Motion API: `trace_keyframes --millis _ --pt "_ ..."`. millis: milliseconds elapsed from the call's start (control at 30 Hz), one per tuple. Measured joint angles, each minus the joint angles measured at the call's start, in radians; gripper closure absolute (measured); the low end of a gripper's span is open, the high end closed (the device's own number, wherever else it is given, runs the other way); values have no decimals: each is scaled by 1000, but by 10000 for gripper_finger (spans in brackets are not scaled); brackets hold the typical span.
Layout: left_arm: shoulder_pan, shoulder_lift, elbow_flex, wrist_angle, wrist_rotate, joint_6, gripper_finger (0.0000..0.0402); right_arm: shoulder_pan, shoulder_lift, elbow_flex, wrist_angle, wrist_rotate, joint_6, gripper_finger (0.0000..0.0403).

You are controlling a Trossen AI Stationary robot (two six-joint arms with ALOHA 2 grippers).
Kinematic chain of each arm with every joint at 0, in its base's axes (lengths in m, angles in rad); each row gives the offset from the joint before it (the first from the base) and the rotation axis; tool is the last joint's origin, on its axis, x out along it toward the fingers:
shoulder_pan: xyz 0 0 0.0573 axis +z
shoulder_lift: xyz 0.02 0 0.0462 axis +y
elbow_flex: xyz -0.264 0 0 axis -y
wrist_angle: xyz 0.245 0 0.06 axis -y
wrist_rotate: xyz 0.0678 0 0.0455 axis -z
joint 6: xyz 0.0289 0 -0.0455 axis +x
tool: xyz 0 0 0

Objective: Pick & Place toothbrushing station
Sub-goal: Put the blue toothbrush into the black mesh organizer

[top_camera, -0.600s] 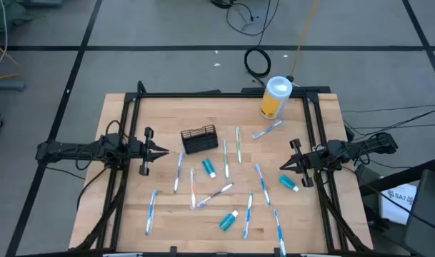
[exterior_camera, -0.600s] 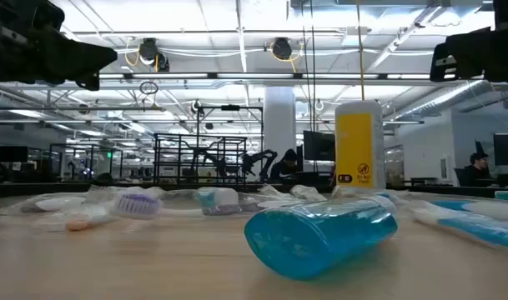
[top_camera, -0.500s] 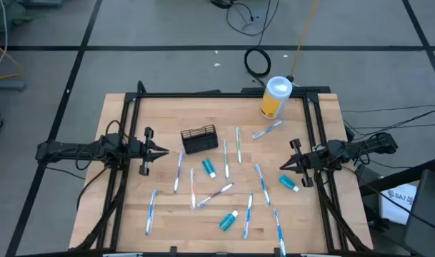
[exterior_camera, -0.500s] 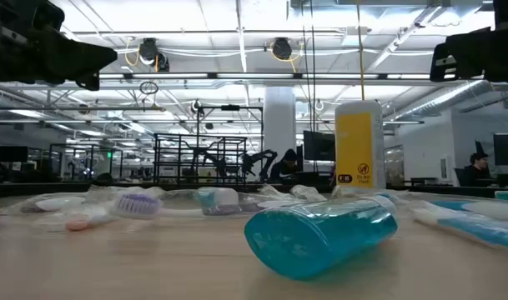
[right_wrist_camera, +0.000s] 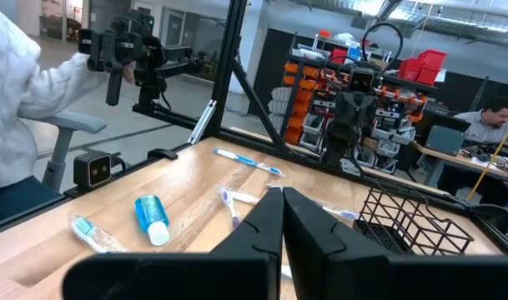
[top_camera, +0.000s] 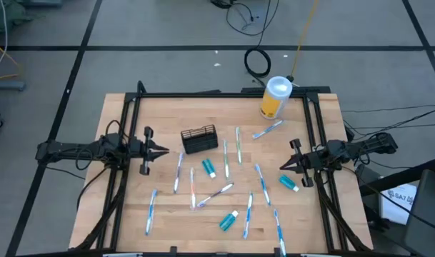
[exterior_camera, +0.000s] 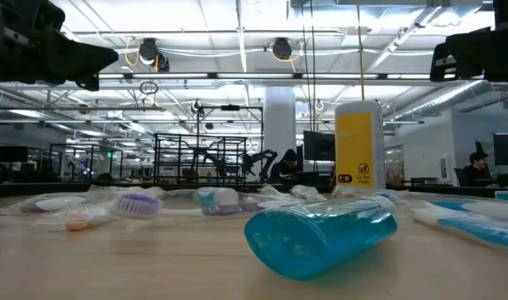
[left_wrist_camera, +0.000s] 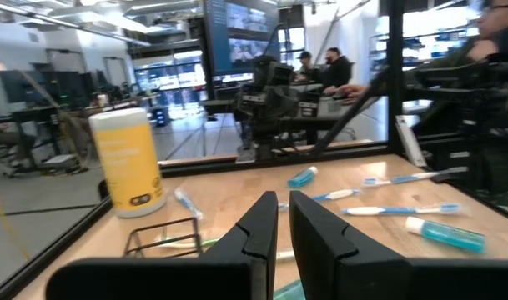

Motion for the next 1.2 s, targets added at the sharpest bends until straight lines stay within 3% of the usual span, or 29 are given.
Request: trace_keyframes --millis 267,633,800,1067,1200 --pt "1 0 0 0 -26 -5 360 0 0 0 14 -3 -1 399" --pt "0 0 0 12 -51 -126 360 0 0 0 78 -3 -49 399" --pt "-1 0 0 12 31 -163 360 0 0 0 99 -3 -33 399" --pt "-2 0 0 55 41 -452 360 0 28 0 336 80 -116 399" --pt "-17 2 0 121 47 -424 360 0 118 0 503 80 -125 399"
